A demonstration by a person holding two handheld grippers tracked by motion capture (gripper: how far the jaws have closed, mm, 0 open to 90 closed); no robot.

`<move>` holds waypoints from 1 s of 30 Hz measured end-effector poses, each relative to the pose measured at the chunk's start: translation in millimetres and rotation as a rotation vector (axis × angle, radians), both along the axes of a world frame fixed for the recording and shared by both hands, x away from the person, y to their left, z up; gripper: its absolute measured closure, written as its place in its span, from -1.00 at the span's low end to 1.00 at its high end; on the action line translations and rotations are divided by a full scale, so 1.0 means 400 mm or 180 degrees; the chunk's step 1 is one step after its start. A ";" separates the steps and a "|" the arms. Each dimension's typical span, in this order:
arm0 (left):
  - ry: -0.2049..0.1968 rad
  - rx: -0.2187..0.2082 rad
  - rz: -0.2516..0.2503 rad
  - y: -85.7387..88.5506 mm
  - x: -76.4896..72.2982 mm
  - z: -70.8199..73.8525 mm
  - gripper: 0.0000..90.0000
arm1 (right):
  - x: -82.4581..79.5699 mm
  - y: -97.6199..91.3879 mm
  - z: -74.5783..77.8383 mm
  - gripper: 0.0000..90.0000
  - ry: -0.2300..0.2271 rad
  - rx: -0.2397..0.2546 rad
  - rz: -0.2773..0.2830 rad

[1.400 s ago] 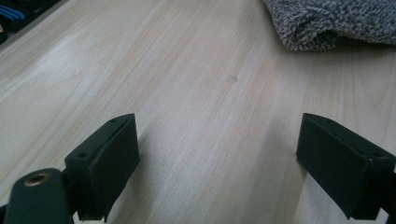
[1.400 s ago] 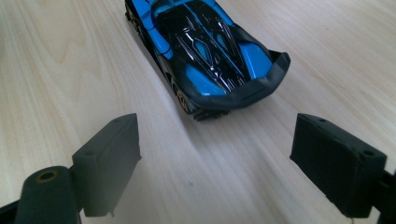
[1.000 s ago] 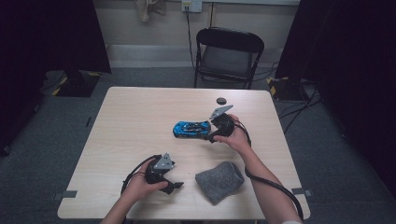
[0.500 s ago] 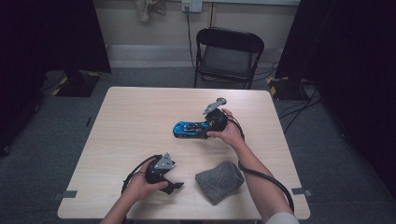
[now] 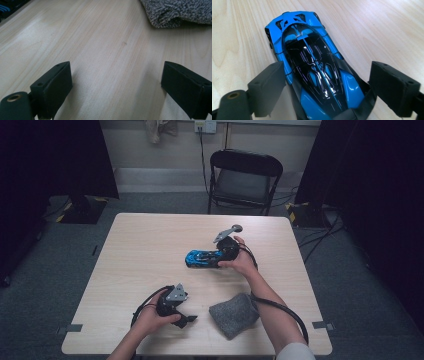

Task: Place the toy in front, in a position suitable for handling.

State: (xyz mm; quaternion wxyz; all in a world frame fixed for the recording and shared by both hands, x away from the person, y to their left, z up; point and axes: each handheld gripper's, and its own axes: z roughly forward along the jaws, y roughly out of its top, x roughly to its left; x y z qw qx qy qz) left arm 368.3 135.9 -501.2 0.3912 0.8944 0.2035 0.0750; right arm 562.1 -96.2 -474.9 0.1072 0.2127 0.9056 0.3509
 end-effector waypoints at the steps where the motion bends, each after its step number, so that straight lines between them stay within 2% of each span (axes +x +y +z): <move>1: -0.0005 0.0001 -0.0002 0.000 0.000 0.000 -0.80 | 0.001 0.001 -0.003 -0.75 0.0005 -0.0007 0.0007; 4: -0.0003 0.0000 -0.0001 0.000 0.000 0.000 -0.81 | 0.003 0.004 -0.009 -0.78 0.0013 -0.0036 0.0026; 8: -0.0003 0.0000 -0.0001 0.000 0.000 0.000 -0.81 | 0.008 0.005 -0.014 -0.81 0.0084 0.0003 0.0028; 12: -0.0004 0.0003 -0.0003 0.000 0.001 0.000 -0.81 | 0.011 0.008 -0.027 -0.86 0.0124 -0.0065 0.0074; 14: -0.0003 0.0001 0.0000 0.000 0.000 0.000 -0.81 | 0.011 0.008 -0.032 -0.86 0.0140 -0.0021 0.0075; 17: 0.0000 -0.0007 0.0004 -0.001 0.000 0.000 -0.81 | 0.011 0.007 -0.035 -0.83 0.0124 -0.0032 0.0111; 21: -0.0004 0.0002 -0.0002 0.000 0.001 0.000 -0.81 | 0.009 0.008 -0.044 -0.82 0.0114 -0.0149 0.0141; 25: -0.0004 0.0001 -0.0001 0.000 0.000 0.000 -0.81 | 0.006 0.005 -0.046 -0.77 0.0070 -0.0112 0.0187; 30: -0.0007 0.0006 -0.0005 0.000 0.001 0.000 -0.81 | 0.002 -0.005 -0.034 -0.57 0.0098 -0.0163 0.0301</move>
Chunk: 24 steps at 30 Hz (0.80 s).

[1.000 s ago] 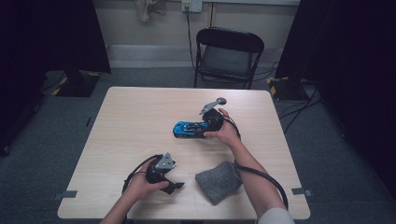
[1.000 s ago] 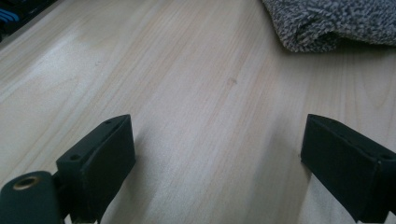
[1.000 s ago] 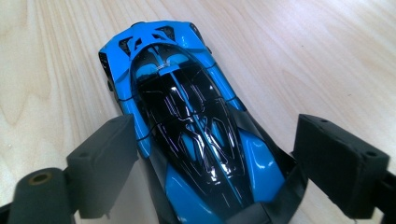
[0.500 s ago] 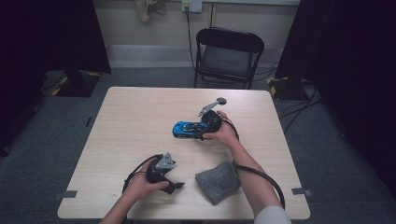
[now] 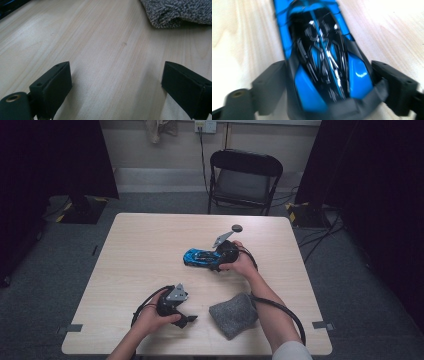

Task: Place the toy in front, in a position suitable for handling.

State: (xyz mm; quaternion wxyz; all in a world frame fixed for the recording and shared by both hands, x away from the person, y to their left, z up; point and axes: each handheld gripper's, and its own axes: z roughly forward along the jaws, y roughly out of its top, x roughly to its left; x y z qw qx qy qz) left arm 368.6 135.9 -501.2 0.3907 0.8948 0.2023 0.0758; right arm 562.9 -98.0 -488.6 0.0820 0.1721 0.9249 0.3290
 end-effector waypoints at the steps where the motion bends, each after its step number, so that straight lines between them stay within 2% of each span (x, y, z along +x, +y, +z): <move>1: 0.0002 -0.0003 0.0002 0.000 0.000 0.000 -0.81 | -0.001 -0.002 0.001 -0.57 0.0004 -0.0028 -0.0007; 9: -0.0004 0.0013 -0.0009 0.000 0.000 0.000 -0.81 | -0.016 -0.024 0.011 -0.46 0.0007 -0.0031 0.0004; 13: 0.0000 0.0000 0.0000 0.000 0.000 0.000 -0.81 | -0.025 -0.036 0.011 -0.46 0.0047 -0.0024 -0.0062; 22: -0.0001 0.0003 -0.0002 0.000 0.000 0.000 -0.81 | -0.060 -0.048 0.012 -0.46 0.0083 0.0016 -0.0337; 24: -0.0001 0.0001 -0.0001 0.000 0.000 0.000 -0.81 | -0.070 -0.048 0.012 -0.45 0.0043 0.0007 -0.0390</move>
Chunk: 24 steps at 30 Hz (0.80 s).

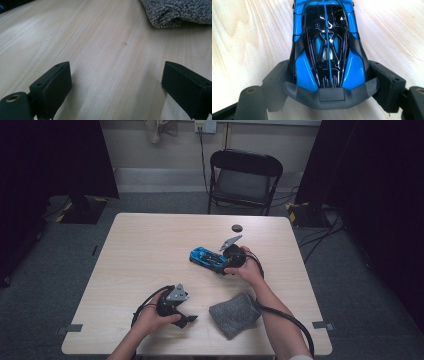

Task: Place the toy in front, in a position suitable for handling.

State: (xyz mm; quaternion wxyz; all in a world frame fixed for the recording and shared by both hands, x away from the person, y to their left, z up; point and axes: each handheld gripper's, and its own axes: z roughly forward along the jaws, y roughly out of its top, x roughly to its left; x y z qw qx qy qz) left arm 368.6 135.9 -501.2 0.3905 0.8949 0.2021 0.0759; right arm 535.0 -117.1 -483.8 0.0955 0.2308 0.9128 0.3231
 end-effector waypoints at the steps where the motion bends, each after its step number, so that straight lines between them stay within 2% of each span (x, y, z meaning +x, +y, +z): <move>1: 0.0000 -0.0001 -0.0001 0.000 0.000 0.000 -0.81 | -0.003 -0.001 -0.002 -0.46 0.0016 0.0029 -0.0042; 4: 0.0000 0.0001 -0.0001 0.000 0.000 0.000 -0.81 | -0.011 -0.006 -0.005 -0.46 0.0062 0.0063 -0.0129; 6: 0.0000 0.0000 0.0000 0.000 0.000 0.000 -0.81 | -0.016 -0.005 -0.005 -0.46 0.0035 0.0042 -0.0170; 8: 0.0001 0.0000 0.0000 0.000 0.000 0.000 -0.81 | -0.015 -0.004 -0.005 -0.47 0.0112 0.0077 -0.0244; 11: 0.0002 -0.0001 0.0003 0.000 0.000 0.000 -0.81 | -0.013 -0.001 -0.002 -0.49 0.0144 0.0049 -0.0281; 13: 0.0001 0.0000 -0.0001 0.000 0.000 0.000 -0.81 | -0.014 0.002 0.001 -0.61 0.0121 0.0051 -0.0298; 14: 0.0001 0.0000 0.0000 0.000 0.000 0.000 -0.81 | -0.013 0.002 0.005 -0.69 0.0115 0.0061 -0.0365; 16: 0.0001 -0.0001 0.0000 0.000 0.000 0.000 -0.81 | -0.010 0.000 0.013 -0.65 0.0116 0.0137 -0.0385; 17: 0.0004 -0.0004 0.0003 0.000 0.000 0.000 -0.81 | -0.008 0.001 0.017 -0.70 0.0123 0.0114 -0.0423; 24: -0.0001 0.0001 0.0000 0.000 0.000 0.000 -0.81 | 0.013 0.025 0.029 -0.68 0.0127 0.0177 -0.0423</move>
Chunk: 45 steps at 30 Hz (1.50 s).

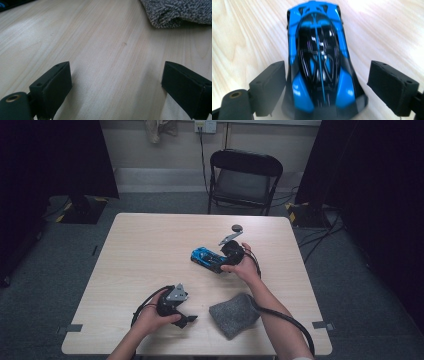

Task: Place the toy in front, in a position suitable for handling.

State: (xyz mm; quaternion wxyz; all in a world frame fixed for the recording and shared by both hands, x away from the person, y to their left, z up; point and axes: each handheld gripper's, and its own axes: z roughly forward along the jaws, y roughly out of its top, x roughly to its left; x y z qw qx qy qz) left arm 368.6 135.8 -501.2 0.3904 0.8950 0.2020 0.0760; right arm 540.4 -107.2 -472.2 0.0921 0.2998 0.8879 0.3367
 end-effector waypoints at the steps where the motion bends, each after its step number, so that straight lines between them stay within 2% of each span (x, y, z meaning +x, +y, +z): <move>1: 0.0000 0.0000 0.0000 0.000 0.000 0.000 -0.81 | 0.006 0.006 -0.002 -0.68 -0.0003 0.0002 -0.0004; 4: 0.0000 0.0001 0.0001 0.000 0.000 0.000 -0.81 | 0.022 0.027 -0.007 -0.68 0.0053 -0.0048 0.0032; 10: 0.0000 0.0000 0.0000 0.000 0.000 0.000 -0.81 | 0.044 0.064 -0.020 -0.68 0.0118 -0.0042 0.0092; 14: 0.0001 0.0000 0.0002 0.000 0.000 0.000 -0.81 | 0.046 0.093 -0.034 -0.70 0.0151 -0.0167 0.0158; 16: 0.0004 -0.0011 0.0006 0.000 0.000 0.000 -0.81 | 0.045 0.103 -0.039 -0.70 0.0052 -0.0295 0.0166; 17: 0.0000 -0.0001 0.0000 0.000 0.000 0.000 -0.81 | 0.046 0.105 -0.040 -0.70 0.0060 -0.0274 0.0159; 21: 0.0002 -0.0001 0.0002 0.000 0.000 0.000 -0.81 | 0.043 0.106 -0.043 -0.68 0.0033 -0.0244 0.0129; 23: 0.0002 0.0000 0.0003 0.000 0.000 0.000 -0.81 | 0.041 0.100 -0.037 -0.43 0.0010 -0.0210 0.0160; 34: 0.0001 -0.0001 0.0004 0.000 0.000 0.000 -0.81 | 0.028 0.095 -0.028 -0.42 0.0053 -0.0328 0.0113; 37: -0.0001 0.0003 0.0015 0.000 -0.001 0.000 -0.81 | 0.022 0.088 -0.024 -0.42 0.0085 -0.0313 0.0102; 39: -0.0007 0.0013 0.0011 0.000 -0.001 0.000 -0.81 | 0.020 0.079 -0.018 -0.37 0.0104 -0.0226 0.0084; 42: 0.0005 -0.0011 0.0065 -0.001 -0.003 0.000 -0.79 | 0.016 0.073 -0.009 -0.37 0.0112 -0.0344 0.0118; 45: 0.0002 -0.0011 0.0100 -0.001 -0.004 0.001 -0.77 | 0.012 0.064 -0.005 -0.37 0.0137 -0.0325 0.0086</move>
